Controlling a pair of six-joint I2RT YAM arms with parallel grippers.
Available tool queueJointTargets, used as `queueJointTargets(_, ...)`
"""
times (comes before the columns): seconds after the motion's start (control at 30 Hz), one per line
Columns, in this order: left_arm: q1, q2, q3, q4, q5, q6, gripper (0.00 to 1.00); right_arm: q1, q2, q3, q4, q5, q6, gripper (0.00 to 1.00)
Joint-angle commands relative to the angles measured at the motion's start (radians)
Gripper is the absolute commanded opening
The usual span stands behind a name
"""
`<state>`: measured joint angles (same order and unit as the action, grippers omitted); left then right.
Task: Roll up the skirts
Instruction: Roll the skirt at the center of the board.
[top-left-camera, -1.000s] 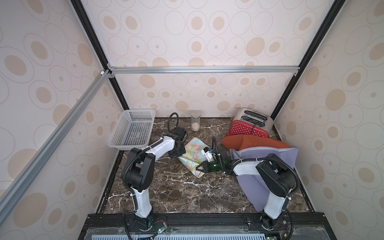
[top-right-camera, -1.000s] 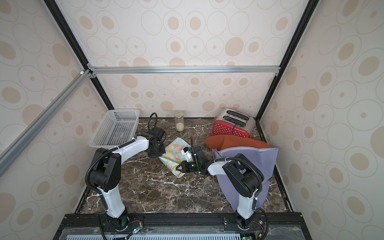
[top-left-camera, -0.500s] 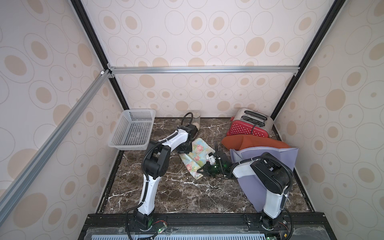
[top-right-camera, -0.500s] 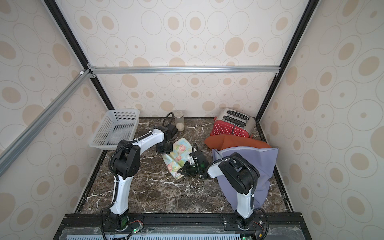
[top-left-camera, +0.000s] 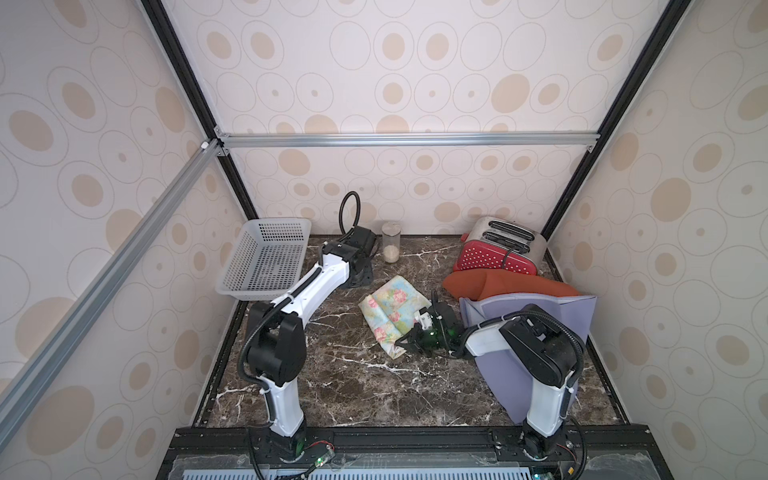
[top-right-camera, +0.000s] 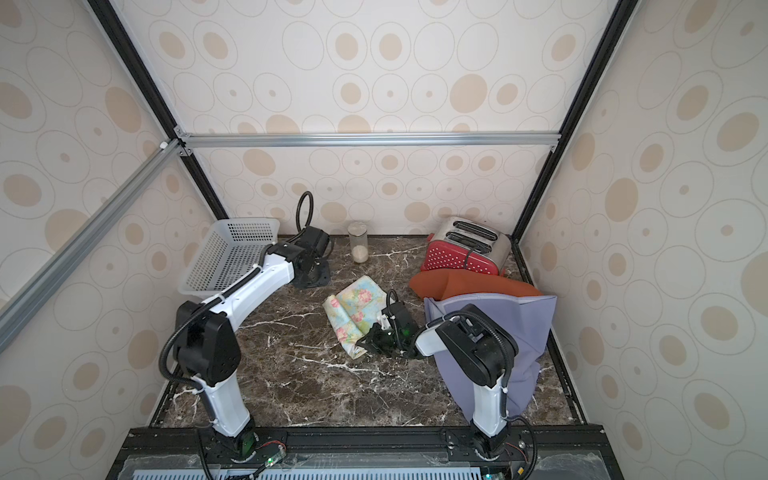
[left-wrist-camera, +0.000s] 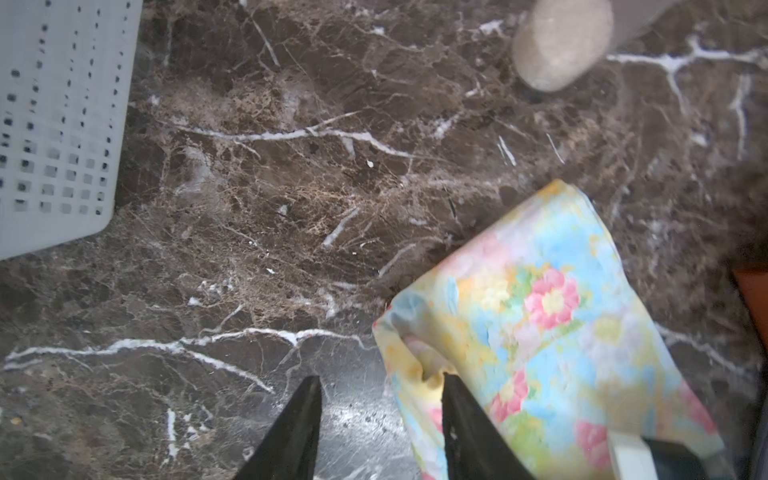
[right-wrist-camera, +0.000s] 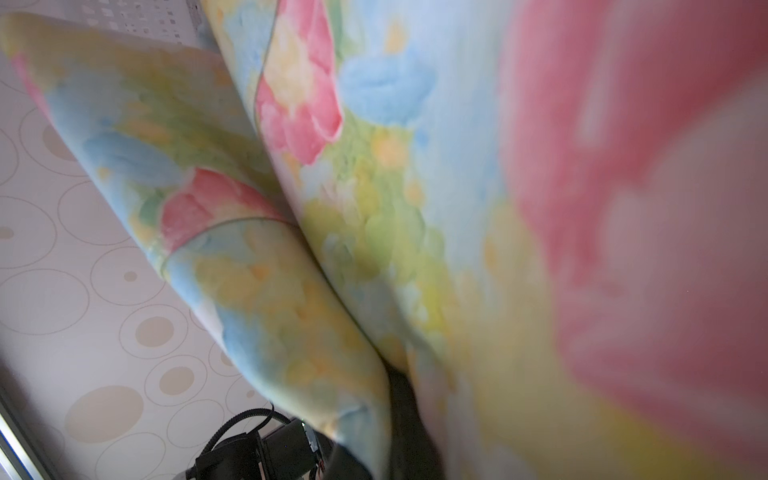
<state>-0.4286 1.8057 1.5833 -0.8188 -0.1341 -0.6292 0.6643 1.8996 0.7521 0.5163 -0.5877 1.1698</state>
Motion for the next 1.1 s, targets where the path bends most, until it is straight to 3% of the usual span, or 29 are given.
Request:
queueJointTargets(0.0,-0.030,-0.037,-0.129,0.159,0.125,-0.027,0.35,-0.008,0.030,-0.028,-0.173,0.047,0.031,0.00)
queueJointTargets(0.1,-0.046,-0.042,-0.209,0.259,0.191,-0.048,0.27,-0.009,0.031,-0.020,-0.187,0.045,0.033,0.00)
queueJointTargets(0.23,-0.059,-0.035,-0.264,0.306,0.188,-0.077,0.19,-0.011,0.036,-0.008,-0.195,0.042,0.037,0.00)
queueJointTargets(0.37,-0.065,-0.012,-0.277,0.345,0.182,-0.096,0.19,-0.011,0.036,-0.002,-0.215,0.044,0.034,0.00)
queueJointTargets(0.87,-0.071,0.297,-0.145,0.374,0.188,-0.157,0.20,-0.014,0.024,0.052,-0.307,0.039,-0.021,0.01)
queueJointTargets(1.07,-0.076,0.338,-0.147,0.374,0.180,-0.133,0.21,-0.014,-0.094,0.040,-0.360,0.059,-0.145,0.24)
